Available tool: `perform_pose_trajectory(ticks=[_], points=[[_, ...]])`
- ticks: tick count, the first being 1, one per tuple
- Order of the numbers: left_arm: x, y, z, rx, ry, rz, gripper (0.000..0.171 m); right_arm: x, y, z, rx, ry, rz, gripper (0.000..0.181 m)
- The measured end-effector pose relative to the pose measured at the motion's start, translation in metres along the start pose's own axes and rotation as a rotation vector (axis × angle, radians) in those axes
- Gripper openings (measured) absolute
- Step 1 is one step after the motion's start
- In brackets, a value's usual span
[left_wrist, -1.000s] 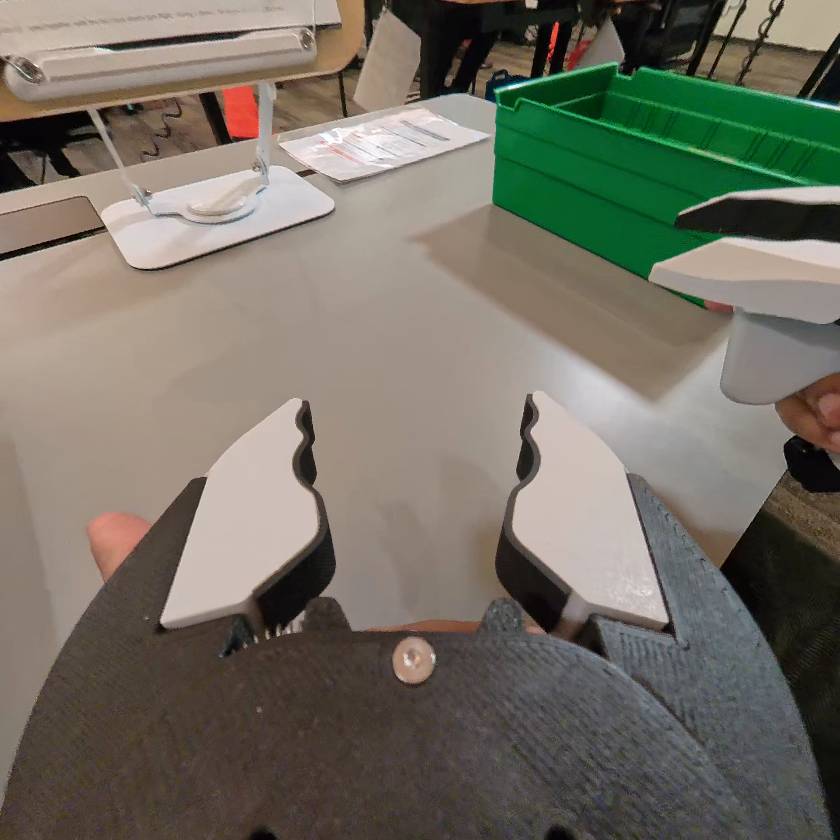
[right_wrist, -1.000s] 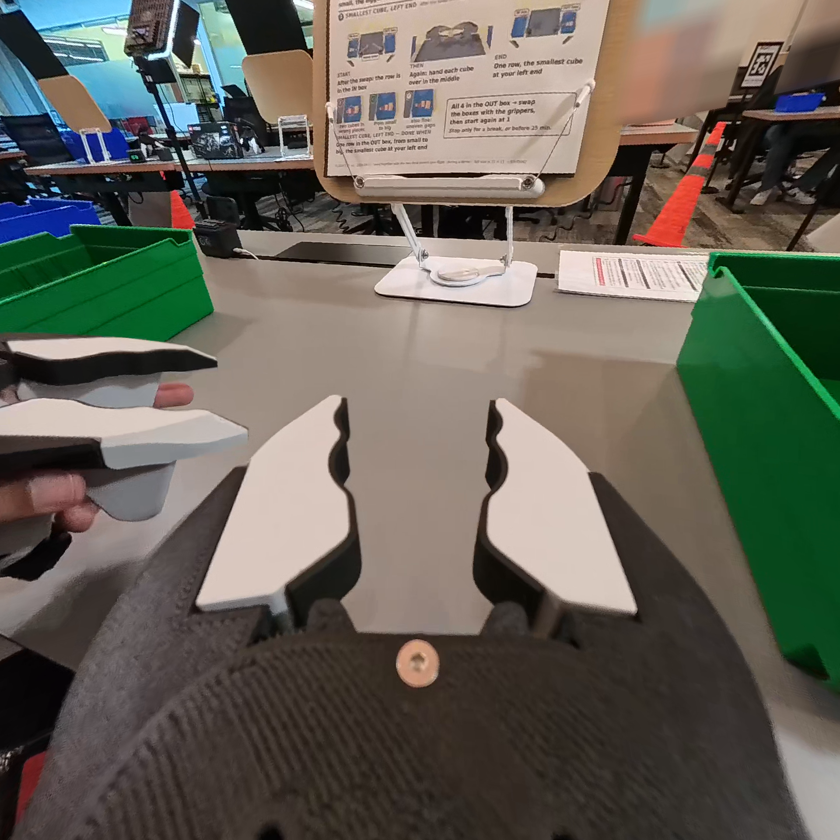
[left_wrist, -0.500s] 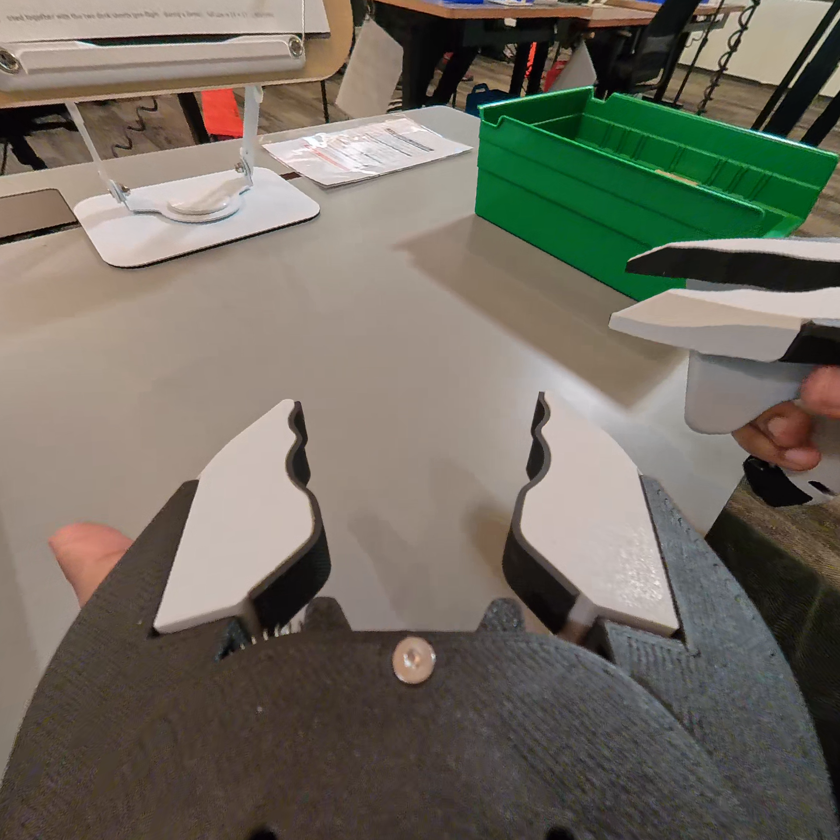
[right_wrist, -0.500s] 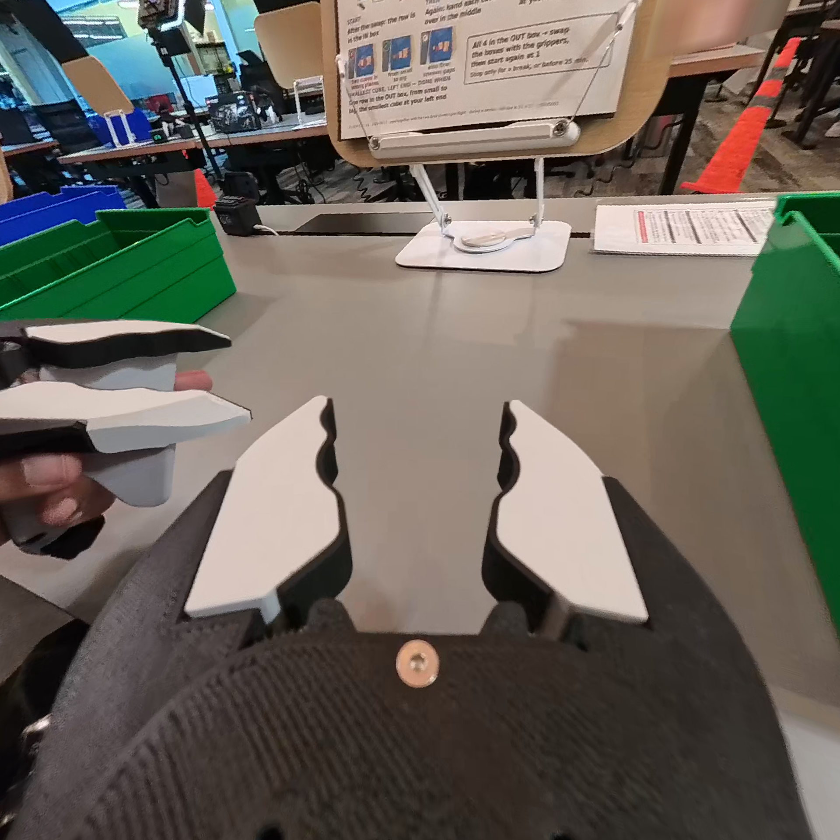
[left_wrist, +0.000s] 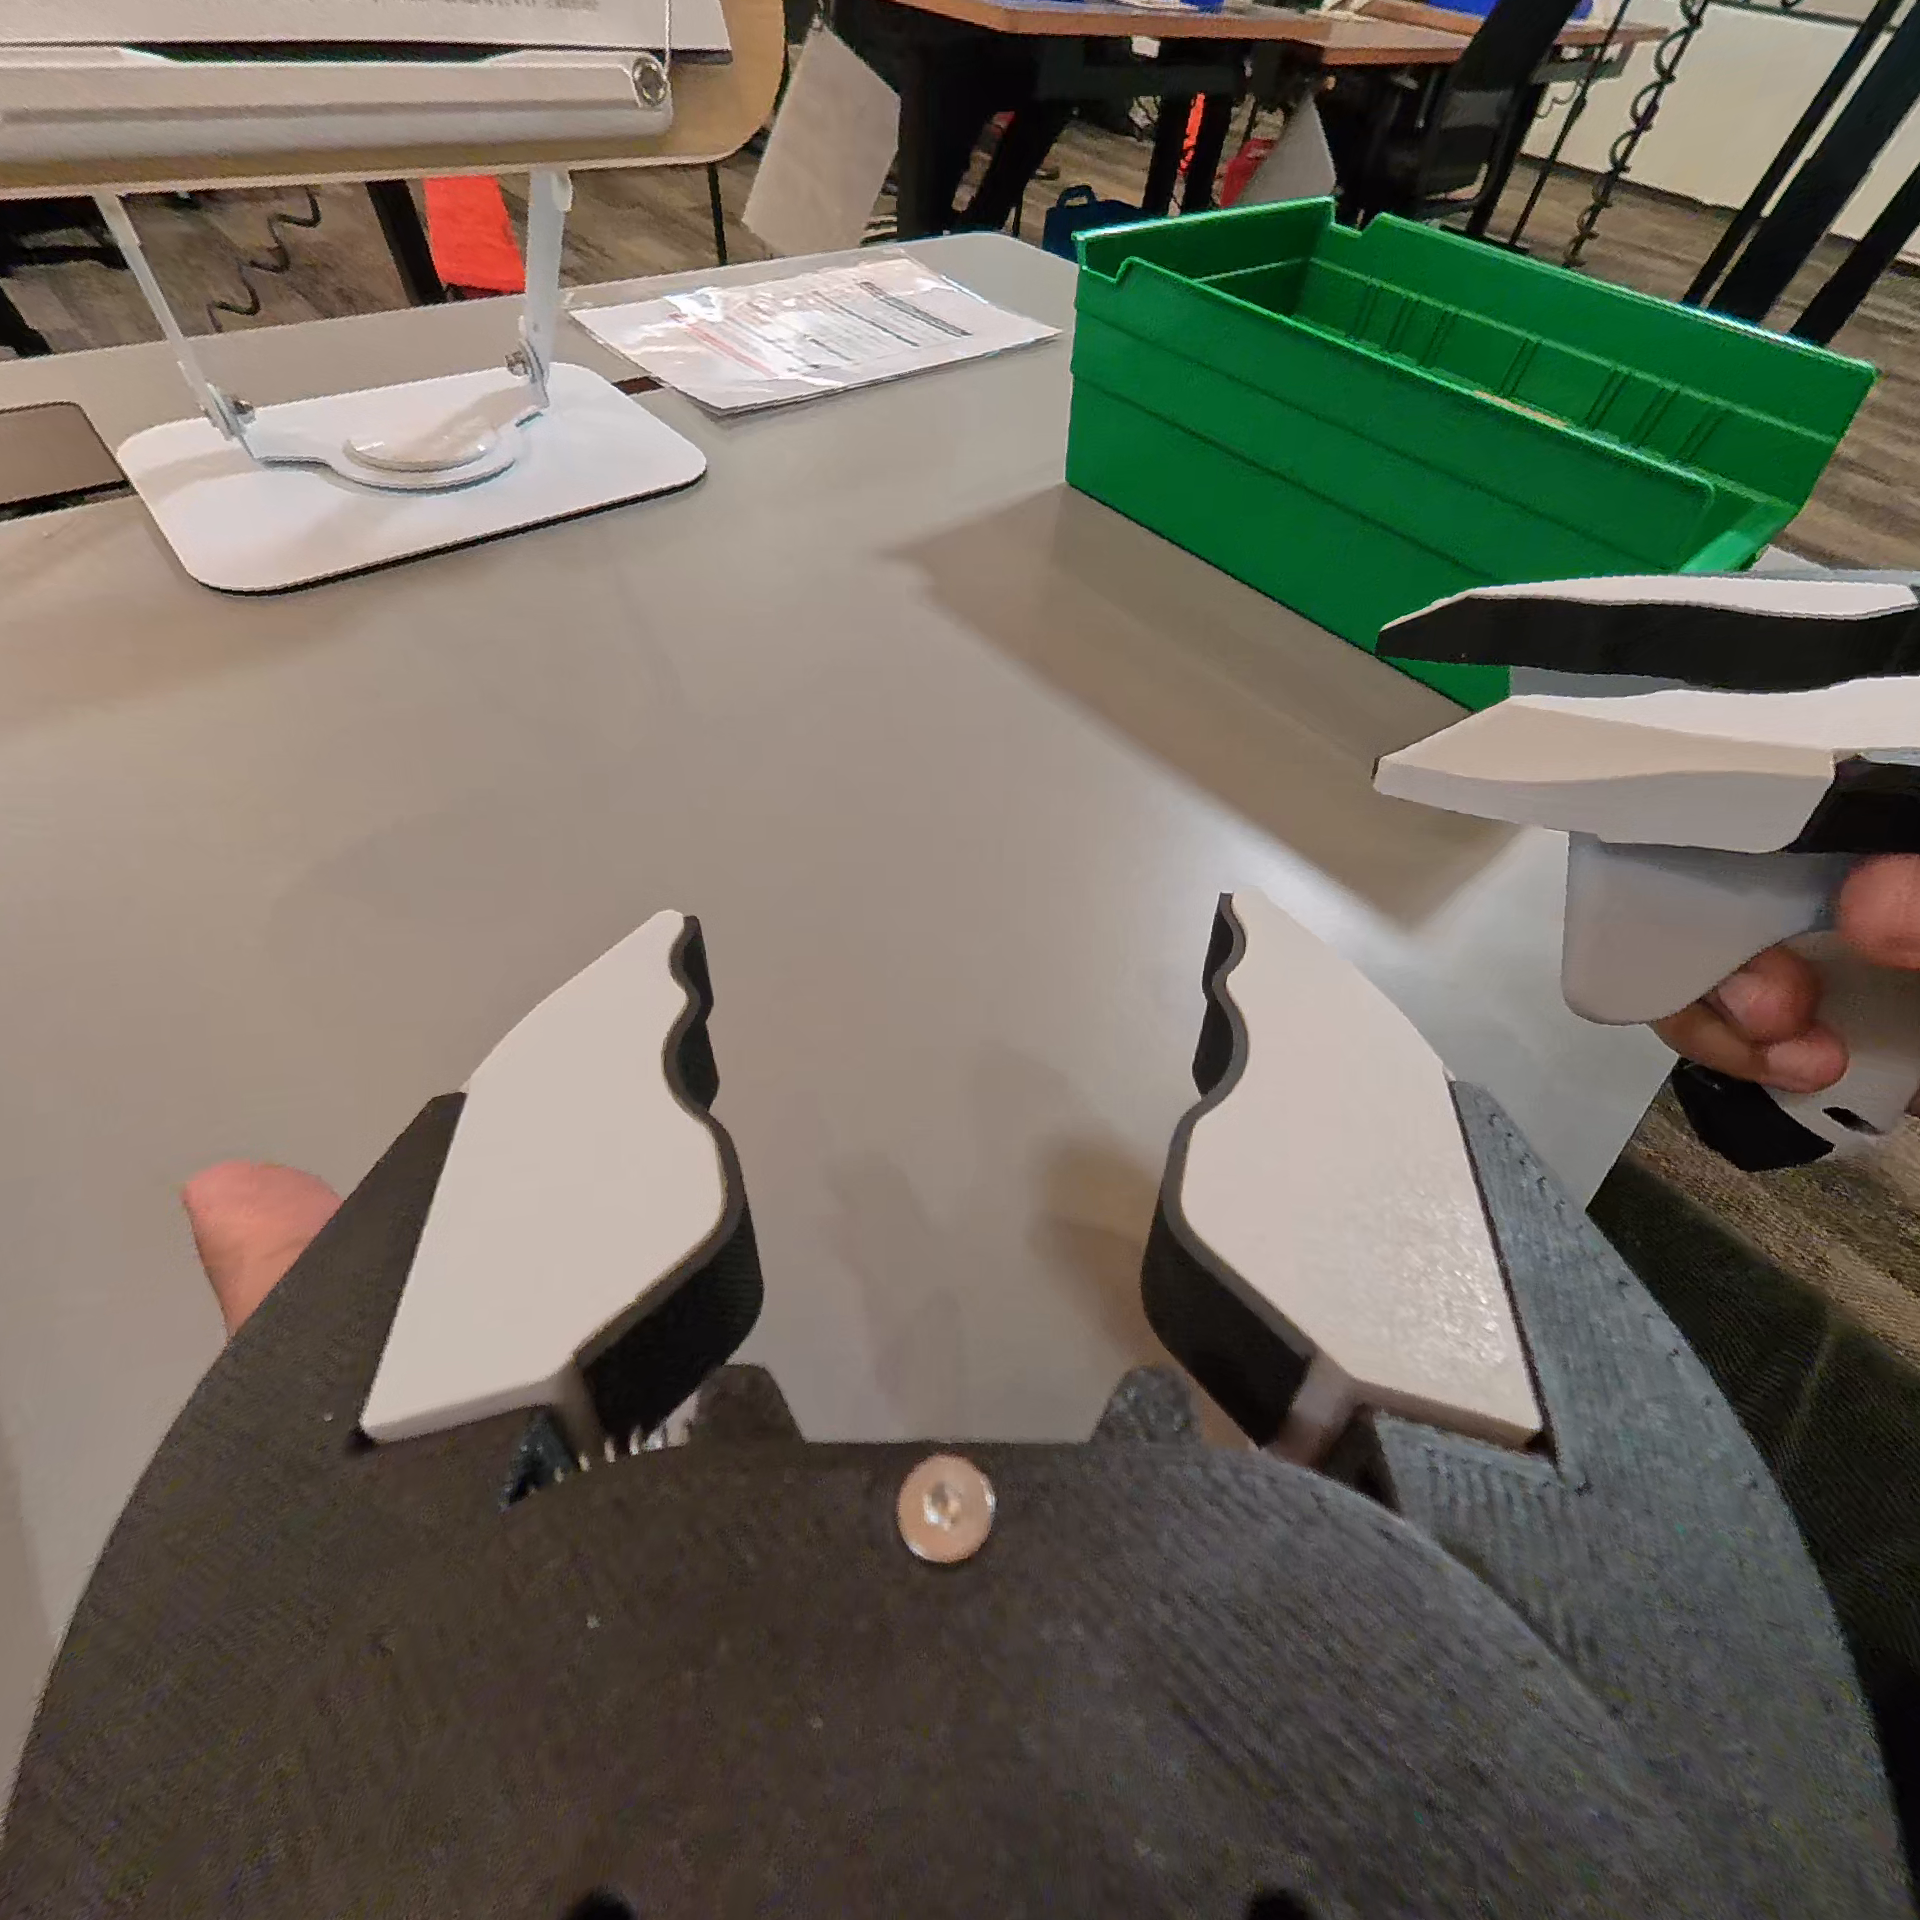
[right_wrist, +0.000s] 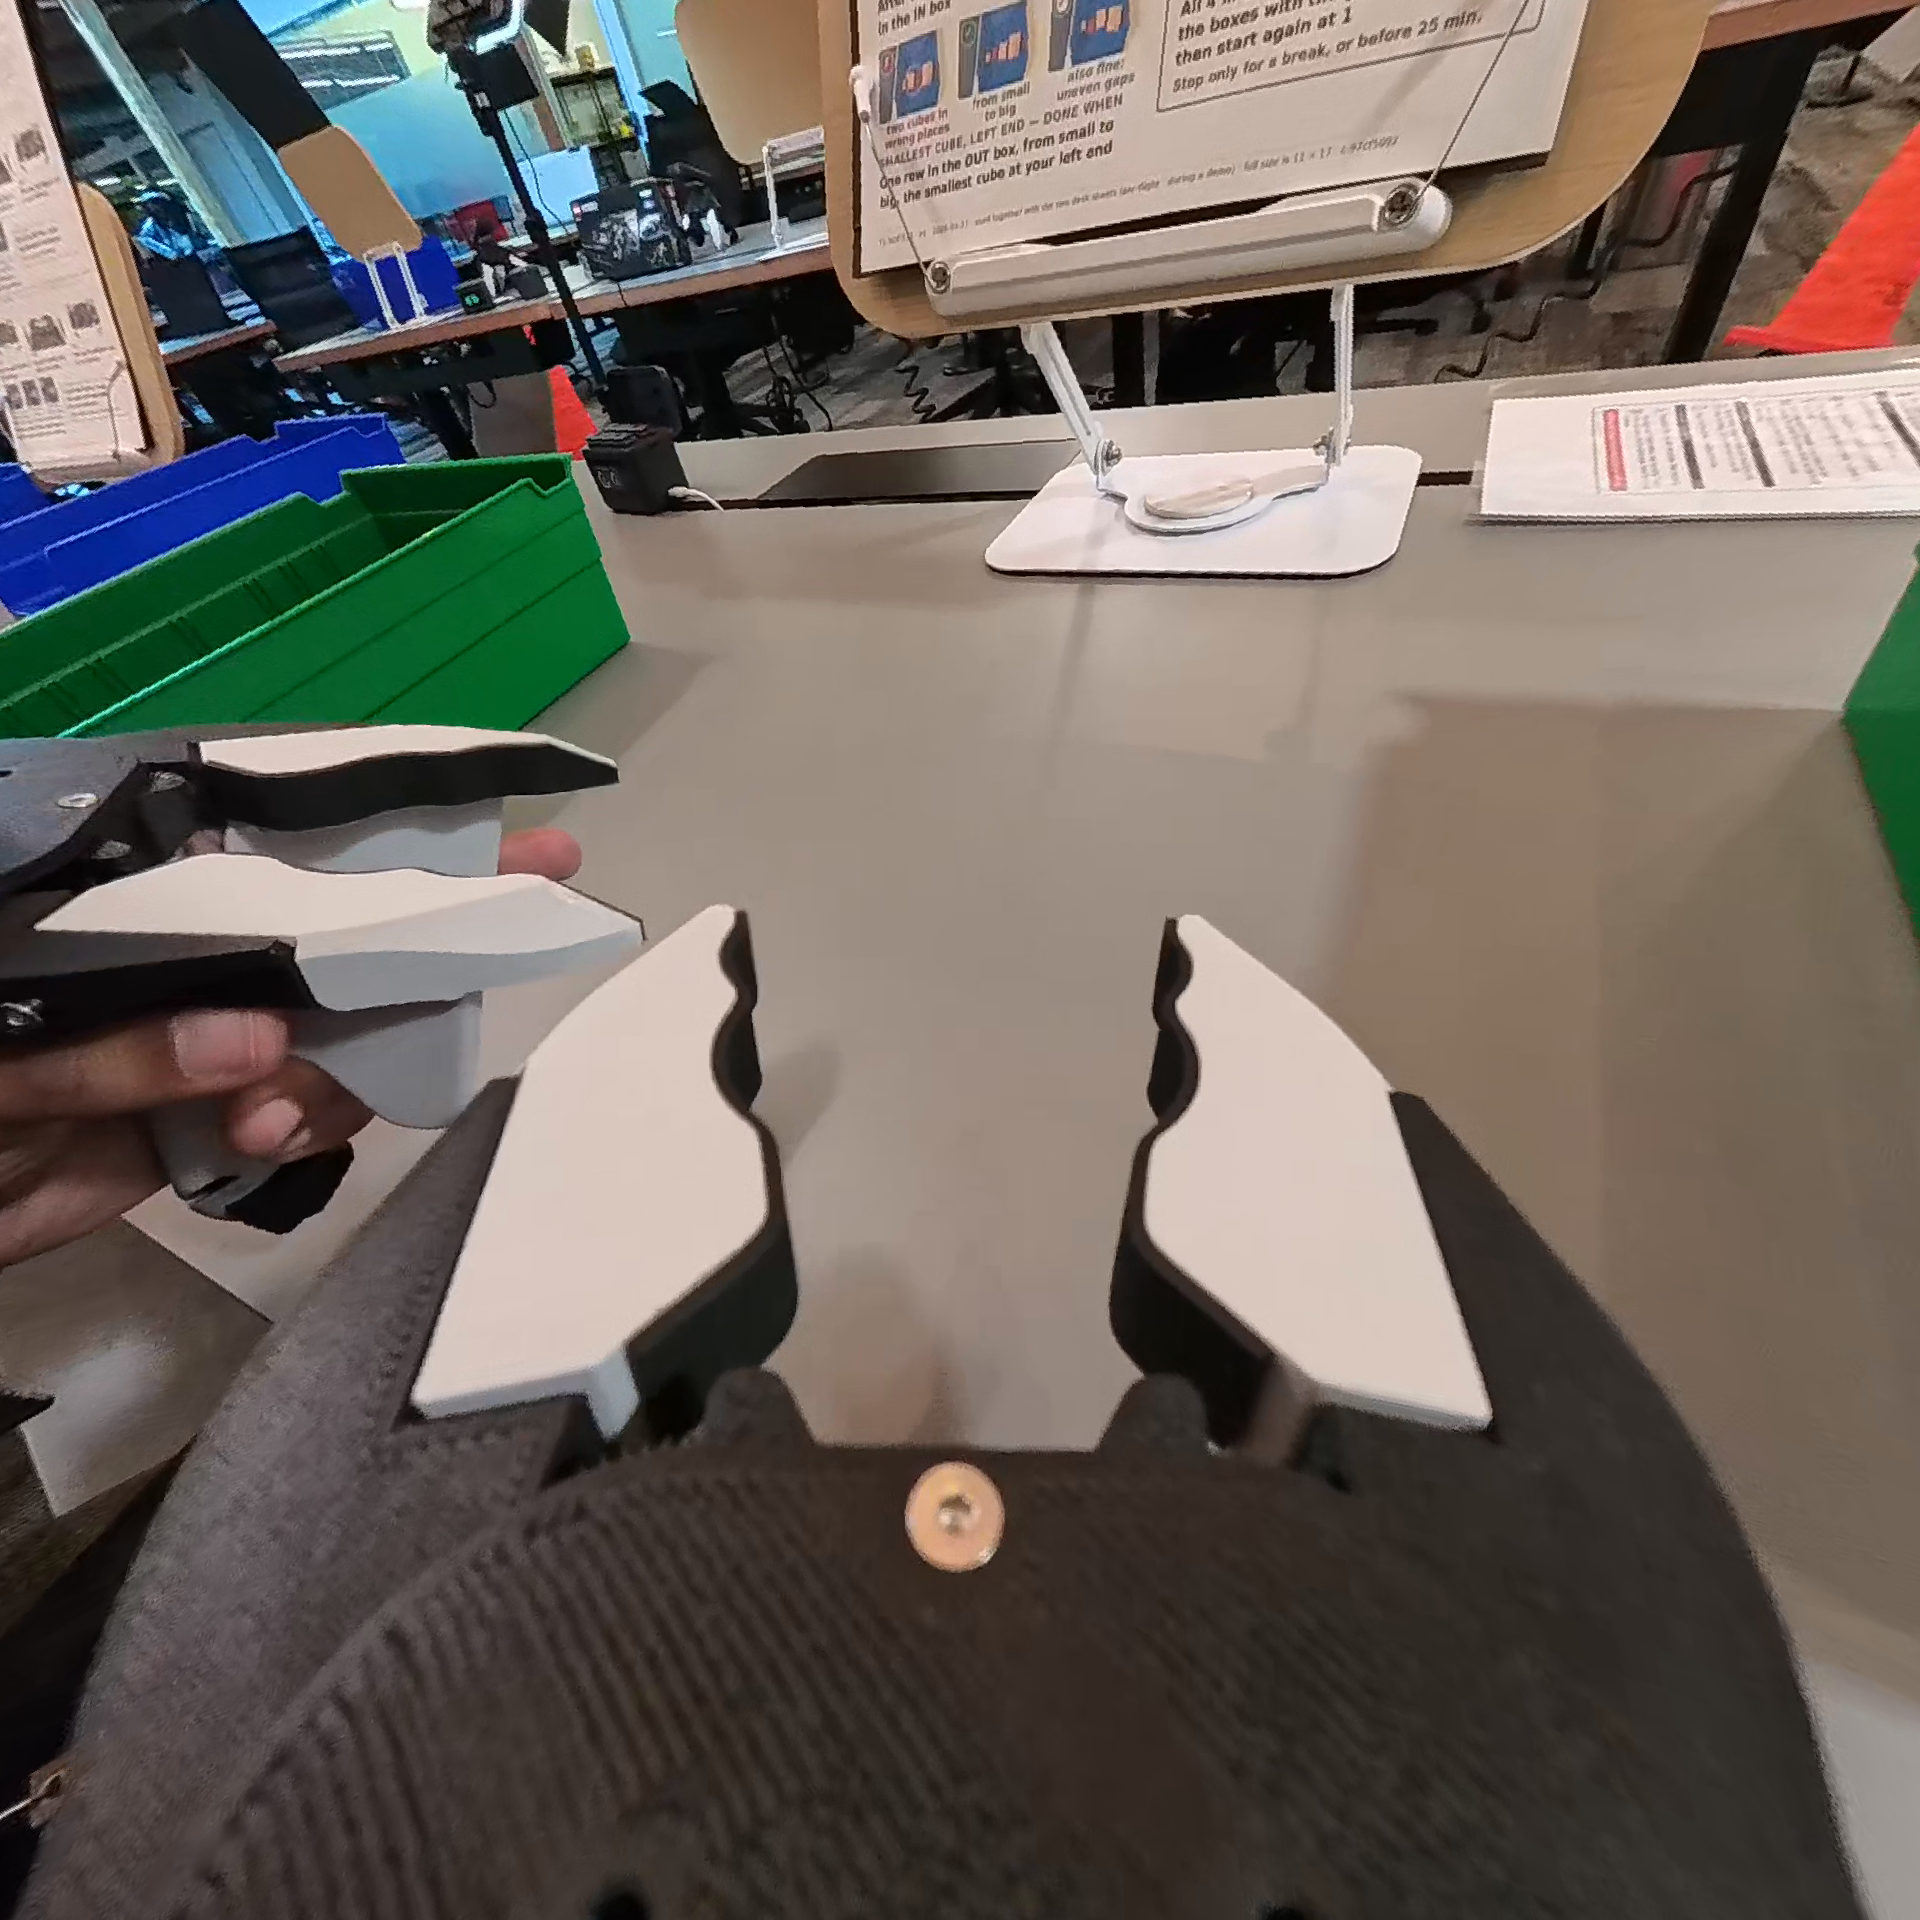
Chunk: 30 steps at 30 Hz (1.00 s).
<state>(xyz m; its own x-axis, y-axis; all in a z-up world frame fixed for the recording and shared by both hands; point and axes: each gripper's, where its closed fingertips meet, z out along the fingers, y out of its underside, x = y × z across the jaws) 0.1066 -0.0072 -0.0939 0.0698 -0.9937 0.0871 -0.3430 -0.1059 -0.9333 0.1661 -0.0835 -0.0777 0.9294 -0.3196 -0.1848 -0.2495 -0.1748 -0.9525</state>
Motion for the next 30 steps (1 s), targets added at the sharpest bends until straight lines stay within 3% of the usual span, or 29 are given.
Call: perform_pose_trajectory(ticks=[30], points=[[0.0003,0.0025,0.0006,-0.012,0.003,-0.009,0.089,0.0014,-0.0016,0.0,0.011,0.008,0.001,0.071]])
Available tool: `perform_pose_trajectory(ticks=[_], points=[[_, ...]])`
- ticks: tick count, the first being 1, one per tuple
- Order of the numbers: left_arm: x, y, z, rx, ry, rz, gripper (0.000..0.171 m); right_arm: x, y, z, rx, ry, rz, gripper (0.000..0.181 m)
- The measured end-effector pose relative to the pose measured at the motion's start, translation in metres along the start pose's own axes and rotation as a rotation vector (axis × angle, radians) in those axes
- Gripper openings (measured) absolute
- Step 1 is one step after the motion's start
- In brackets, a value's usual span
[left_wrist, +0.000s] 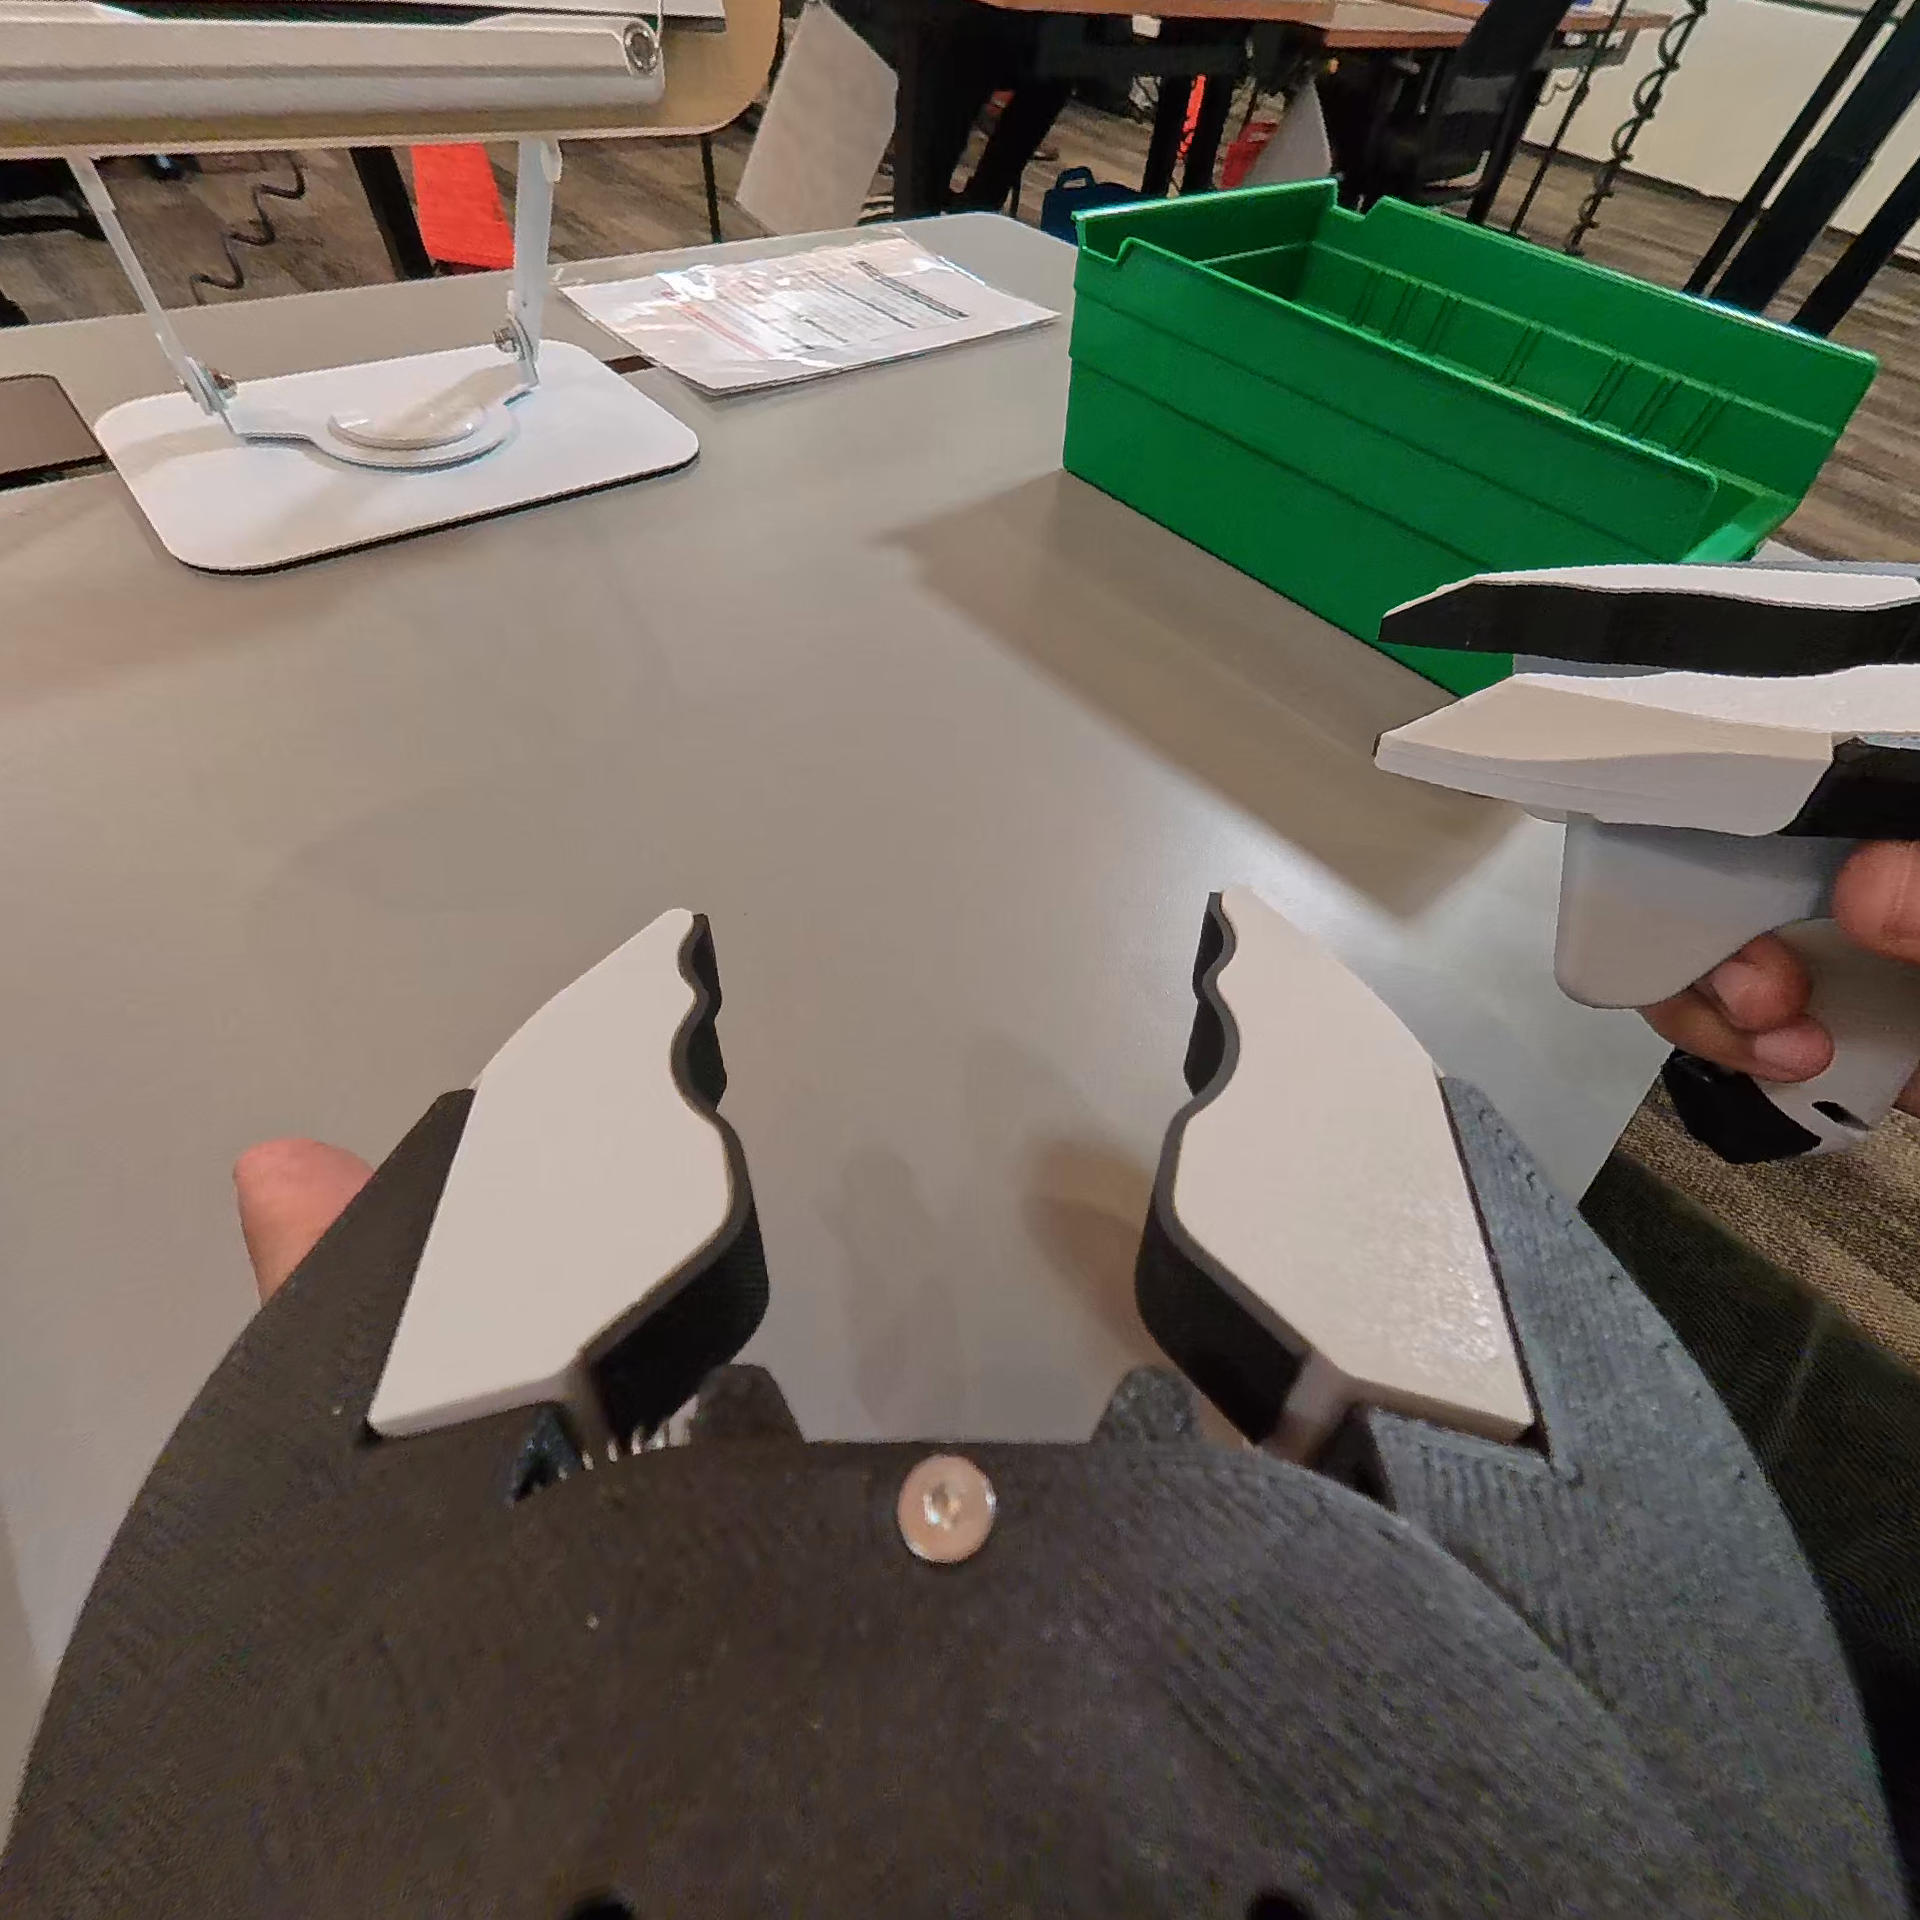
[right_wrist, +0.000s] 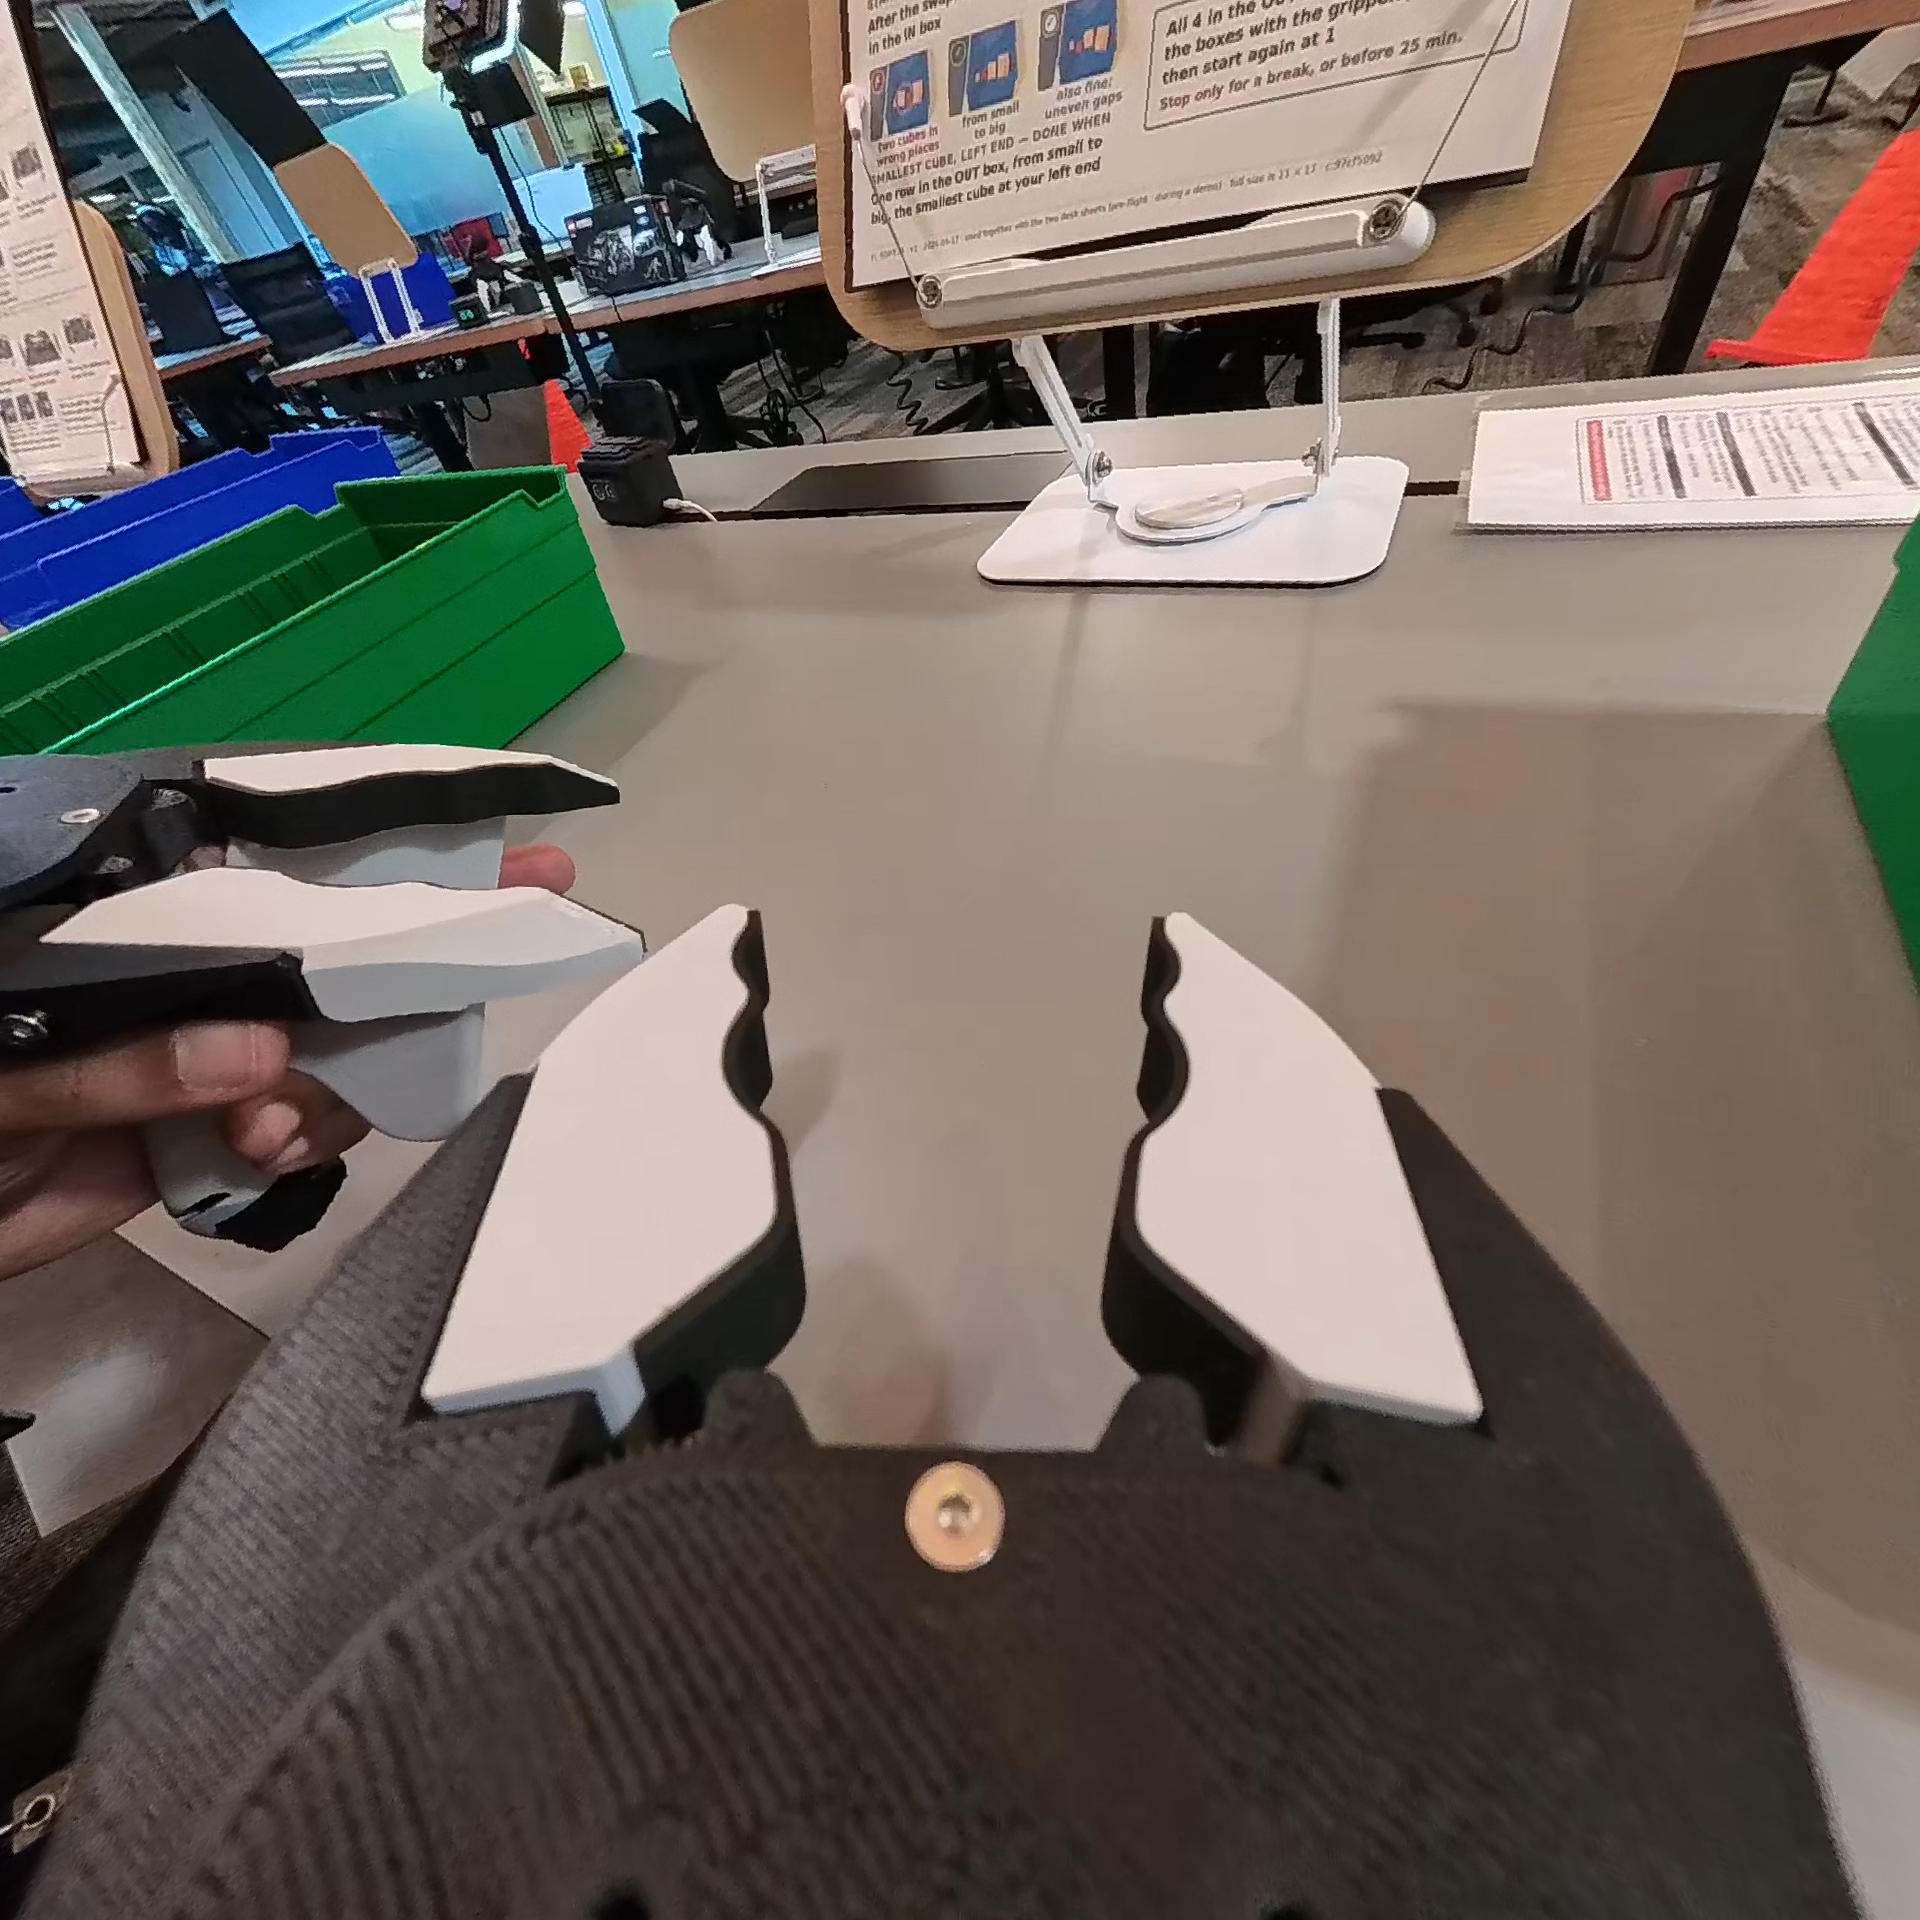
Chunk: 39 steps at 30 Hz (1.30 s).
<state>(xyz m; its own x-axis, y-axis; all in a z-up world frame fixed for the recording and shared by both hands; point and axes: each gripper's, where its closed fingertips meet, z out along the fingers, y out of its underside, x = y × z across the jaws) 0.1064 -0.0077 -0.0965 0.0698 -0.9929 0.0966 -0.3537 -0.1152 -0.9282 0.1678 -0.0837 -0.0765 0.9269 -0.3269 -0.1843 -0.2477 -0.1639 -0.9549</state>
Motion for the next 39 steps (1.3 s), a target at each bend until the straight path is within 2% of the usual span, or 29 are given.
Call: perform_pose_trajectory(ticks=[29,35,39], points=[[0.0007,0.002,0.0012,-0.011,0.002,0.0,0.088,-0.0002,0.0009,0.0003,-0.004,-0.008,0.019,0.07],[0.0051,0.0021,0.0012,-0.01,0.032,-0.007,0.08,-0.0015,0.0019,0.0007,-0.011,-0.016,0.026,0.07],[0.0026,-0.0022,-0.0006,0.019,0.017,-0.02,0.082,-0.0011,0.0015,0.0001,-0.009,-0.014,0.037,0.069]])
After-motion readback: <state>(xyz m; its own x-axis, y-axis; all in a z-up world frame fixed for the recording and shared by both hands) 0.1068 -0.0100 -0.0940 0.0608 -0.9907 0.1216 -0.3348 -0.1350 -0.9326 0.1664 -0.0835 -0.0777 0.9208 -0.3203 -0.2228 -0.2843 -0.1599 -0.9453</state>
